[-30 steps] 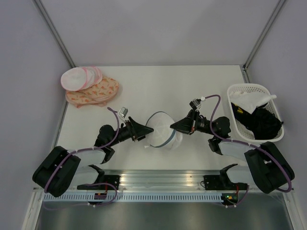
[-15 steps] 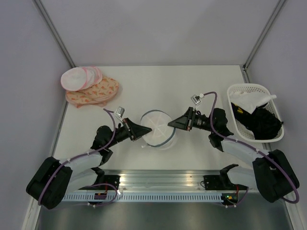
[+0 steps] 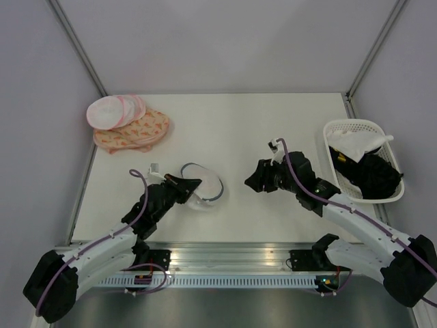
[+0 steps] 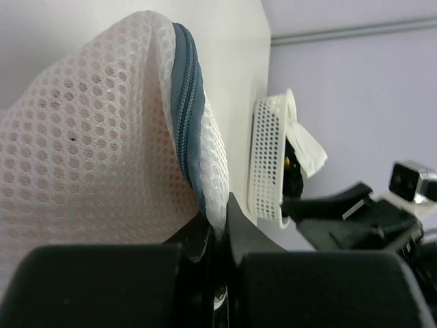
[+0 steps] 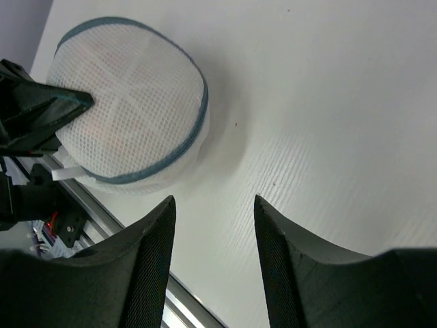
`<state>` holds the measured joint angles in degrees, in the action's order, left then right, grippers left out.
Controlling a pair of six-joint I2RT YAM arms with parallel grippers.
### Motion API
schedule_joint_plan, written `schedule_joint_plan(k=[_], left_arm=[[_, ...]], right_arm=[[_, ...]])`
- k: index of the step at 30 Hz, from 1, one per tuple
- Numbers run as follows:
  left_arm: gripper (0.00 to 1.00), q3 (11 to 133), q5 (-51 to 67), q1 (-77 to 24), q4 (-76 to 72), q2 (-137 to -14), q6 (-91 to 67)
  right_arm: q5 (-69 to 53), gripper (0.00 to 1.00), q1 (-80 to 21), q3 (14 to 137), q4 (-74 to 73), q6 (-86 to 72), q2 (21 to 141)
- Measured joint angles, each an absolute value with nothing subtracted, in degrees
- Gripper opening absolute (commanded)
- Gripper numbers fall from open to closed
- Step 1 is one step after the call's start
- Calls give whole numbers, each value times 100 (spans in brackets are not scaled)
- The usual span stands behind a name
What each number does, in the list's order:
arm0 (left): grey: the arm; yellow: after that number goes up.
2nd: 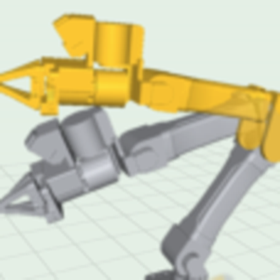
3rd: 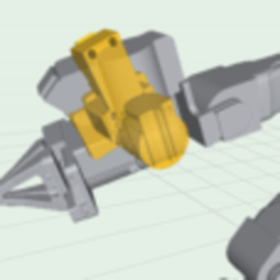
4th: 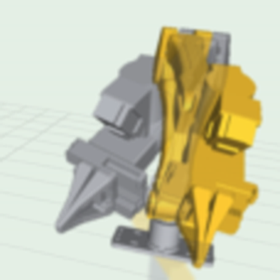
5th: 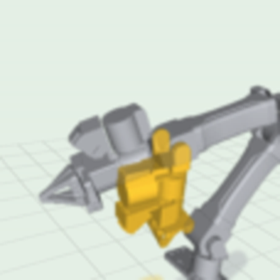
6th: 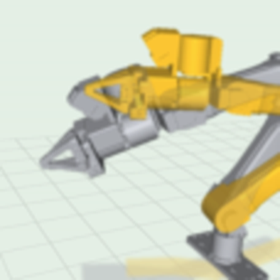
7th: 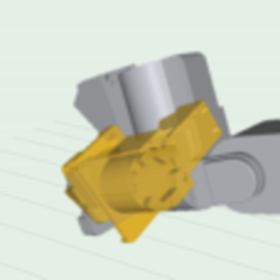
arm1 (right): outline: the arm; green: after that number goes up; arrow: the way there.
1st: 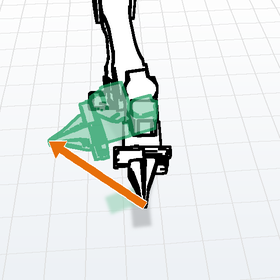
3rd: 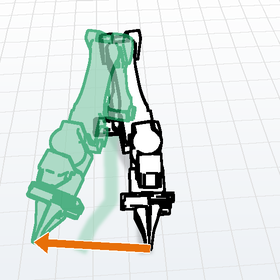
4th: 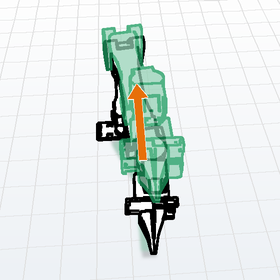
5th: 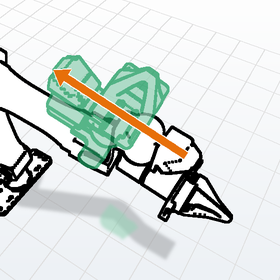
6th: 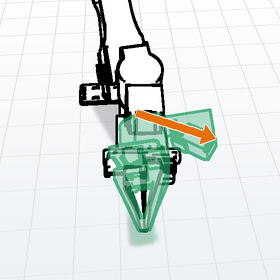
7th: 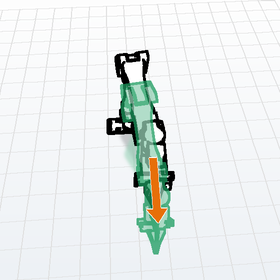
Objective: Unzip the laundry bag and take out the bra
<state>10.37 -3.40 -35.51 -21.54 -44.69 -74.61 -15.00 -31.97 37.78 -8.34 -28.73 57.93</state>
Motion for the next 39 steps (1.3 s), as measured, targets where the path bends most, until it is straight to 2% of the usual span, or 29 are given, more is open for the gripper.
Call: schedule_joint_plan(k=[8, 13, 26, 34, 39], left_arm=[[2, 1428, -1343, -3970, -1975, -5457, -8038], [2, 1774, -1535, -4110, -1929, -5614, -8191], [2, 1769, -1599, -4165, -1680, -5301, -8374], [2, 1741, -1275, -4167, -1627, -5004, -8374], [2, 1614, -987, -4165, -1791, -5078, -8379]], right_arm=[[-279, 55, -5319, 3778, -882, -2902, 6101], [102, 54, -5970, 3806, -646, -3037, 6587], [305, 54, -6139, 3892, 327, -3339, 7341], [-3, 52, -6128, 3948, 840, -3336, 7620], [-121, 47, -6128, 3959, 954, -3326, 7765]])
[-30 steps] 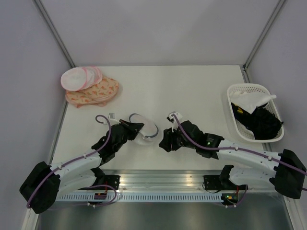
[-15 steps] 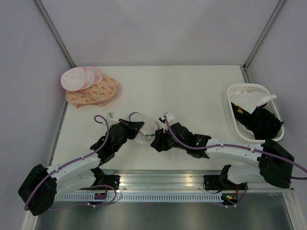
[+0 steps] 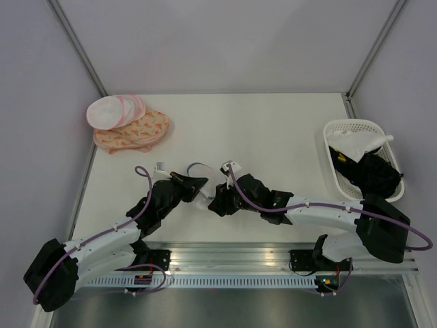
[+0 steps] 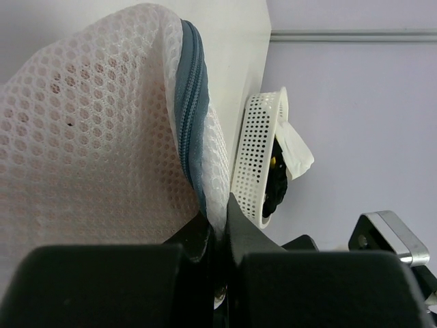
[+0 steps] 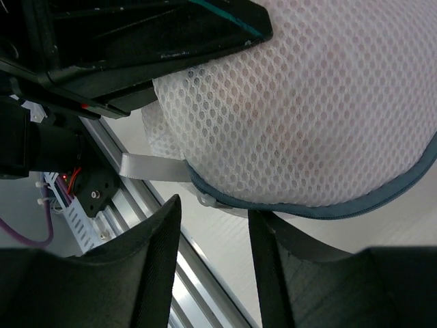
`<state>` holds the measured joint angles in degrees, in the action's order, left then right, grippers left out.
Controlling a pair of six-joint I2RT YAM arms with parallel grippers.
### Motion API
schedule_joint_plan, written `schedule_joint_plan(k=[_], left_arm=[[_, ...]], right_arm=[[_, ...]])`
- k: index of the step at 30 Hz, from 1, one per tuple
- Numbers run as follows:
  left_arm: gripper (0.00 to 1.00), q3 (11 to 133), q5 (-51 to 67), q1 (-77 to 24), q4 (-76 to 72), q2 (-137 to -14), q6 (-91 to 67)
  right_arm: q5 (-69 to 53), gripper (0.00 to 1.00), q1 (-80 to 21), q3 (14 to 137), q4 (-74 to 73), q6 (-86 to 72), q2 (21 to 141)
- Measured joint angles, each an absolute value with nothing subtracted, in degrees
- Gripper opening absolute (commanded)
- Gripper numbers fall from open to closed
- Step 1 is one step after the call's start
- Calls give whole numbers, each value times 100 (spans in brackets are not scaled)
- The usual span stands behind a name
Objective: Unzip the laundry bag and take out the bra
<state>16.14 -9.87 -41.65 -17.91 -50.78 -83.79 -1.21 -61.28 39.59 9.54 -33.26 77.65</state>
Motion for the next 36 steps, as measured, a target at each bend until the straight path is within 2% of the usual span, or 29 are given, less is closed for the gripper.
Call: schedule_joint_plan(k=[4, 5, 7, 8, 10, 25, 36], left_arm=[[2, 1470, -939, -4165, -1868, -5068, -8401], [2, 1448, -932, -4165, -1881, -5052, -8409], [2, 1420, -932, -4165, -1900, -5009, -8414], [2, 1406, -932, -4165, -1903, -4984, -8414], [2, 1374, -937, -4165, -1922, -4965, -8416], [2, 1269, -727, -4176, -1986, -4956, -8313], [2, 1406, 34, -3929, -1973, -5011, -7312]], right_arm=[[-14, 33, -6128, 3977, 917, -3304, 7771], [23, 26, -6128, 3983, 897, -3301, 7771], [130, 18, -6128, 3994, 858, -3293, 7762], [176, 10, -6130, 3994, 834, -3297, 7749], [228, 0, -6130, 3994, 792, -3291, 7703], [19, 0, -6139, 4252, -349, -3081, 7500], [408, 0, -6134, 4501, -1509, -2934, 7738]])
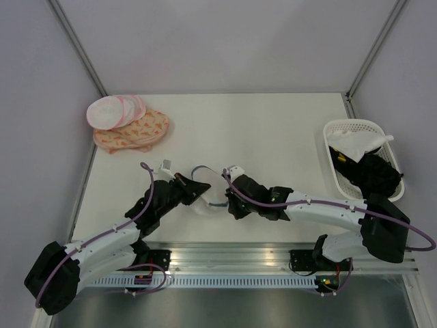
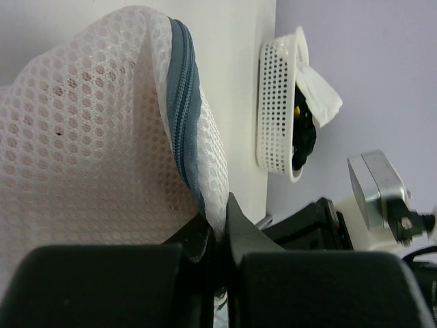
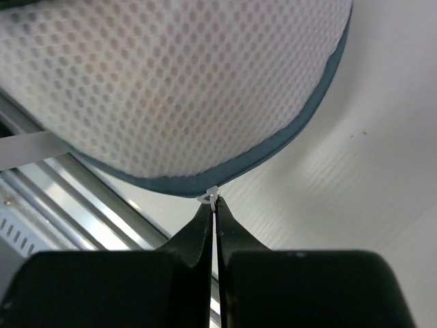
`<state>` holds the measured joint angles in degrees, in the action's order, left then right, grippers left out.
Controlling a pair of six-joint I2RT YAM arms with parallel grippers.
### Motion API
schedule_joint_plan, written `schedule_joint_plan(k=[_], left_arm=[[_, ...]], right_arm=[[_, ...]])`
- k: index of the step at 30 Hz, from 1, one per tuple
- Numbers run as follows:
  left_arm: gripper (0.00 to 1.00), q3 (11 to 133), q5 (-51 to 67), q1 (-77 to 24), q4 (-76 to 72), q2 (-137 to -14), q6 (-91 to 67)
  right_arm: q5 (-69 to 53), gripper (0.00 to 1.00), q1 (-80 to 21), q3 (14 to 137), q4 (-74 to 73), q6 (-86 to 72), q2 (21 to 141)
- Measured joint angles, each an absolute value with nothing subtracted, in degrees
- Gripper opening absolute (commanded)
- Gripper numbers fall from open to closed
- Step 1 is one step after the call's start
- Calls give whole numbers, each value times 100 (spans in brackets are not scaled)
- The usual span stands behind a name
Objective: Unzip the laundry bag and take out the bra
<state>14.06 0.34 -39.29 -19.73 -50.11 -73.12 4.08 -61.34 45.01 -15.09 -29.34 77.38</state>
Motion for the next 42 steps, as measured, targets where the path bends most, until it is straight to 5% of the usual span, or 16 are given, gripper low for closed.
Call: schedule_joint_plan(k=[11, 20, 21, 25, 28, 36, 42], left_arm=[[2, 2038, 2978, -2969, -2477, -5669, -6053], [2, 3140, 5391, -2777, -3258, -7583, -5577], [9, 3312, 5583, -2773, -3358, -7819, -5564], [68, 3726, 5749, -2703, -3435, -8359, -5489], [89, 3813, 5258, -2665, -2910, -8331, -5216], [95, 3732, 2781, -2663, -1011, -6731, -4731], [95, 3024, 1944, -2783, -513, -5553, -4890]], right_arm=[[1236, 0, -5057, 4584, -1798, -3131, 7929], [1299, 0, -4609, 4567, -1815, -3061, 7782], [1319, 0, -4595, 4567, -1850, -3050, 7758], [1498, 0, -4525, 4517, -1977, -3009, 7516], [1566, 0, -4482, 4488, -2088, -2995, 7266], [1232, 0, -4475, 4436, -2134, -2995, 6928], [-392, 0, -4473, 4298, -1638, -2921, 6901]])
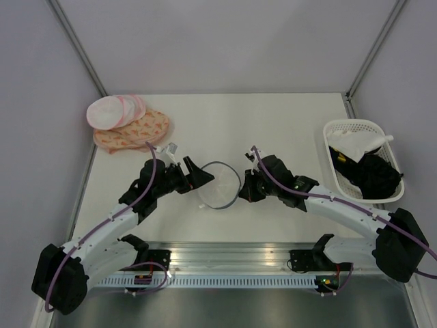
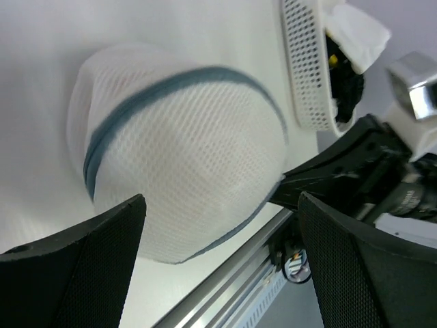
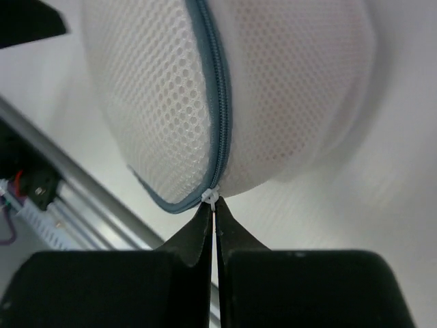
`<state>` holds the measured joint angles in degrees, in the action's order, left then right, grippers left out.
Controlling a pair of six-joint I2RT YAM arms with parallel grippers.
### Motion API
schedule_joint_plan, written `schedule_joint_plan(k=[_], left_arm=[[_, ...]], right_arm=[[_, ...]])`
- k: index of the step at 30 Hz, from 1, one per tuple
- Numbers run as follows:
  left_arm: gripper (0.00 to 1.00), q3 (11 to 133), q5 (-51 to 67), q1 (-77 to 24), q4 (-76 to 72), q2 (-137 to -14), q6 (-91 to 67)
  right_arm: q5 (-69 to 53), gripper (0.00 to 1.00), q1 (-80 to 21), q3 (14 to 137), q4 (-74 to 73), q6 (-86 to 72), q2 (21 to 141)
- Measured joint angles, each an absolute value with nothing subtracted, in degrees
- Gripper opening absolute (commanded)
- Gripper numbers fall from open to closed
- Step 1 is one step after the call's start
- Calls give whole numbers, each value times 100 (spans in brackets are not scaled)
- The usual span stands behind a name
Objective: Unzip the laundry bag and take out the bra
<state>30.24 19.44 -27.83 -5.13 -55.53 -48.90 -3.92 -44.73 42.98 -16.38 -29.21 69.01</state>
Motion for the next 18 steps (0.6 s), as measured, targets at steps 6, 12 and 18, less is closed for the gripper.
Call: schedule_joint_plan(k=[6, 12, 18], left_arm=[[94, 2182, 1664, -2936, 64, -4901, -5286], [95, 1859, 1455, -2978, 480, -3861, -5690], [96, 1623, 1214, -3293, 434, -3343, -6364]], right_arm=[[-1737, 0, -4477, 4150, -1085, -2919, 6895], [-1282, 0, -4477, 4132, -1026, -3181, 6829], [-1162, 1, -4473, 3942, -744, -3581, 6810]])
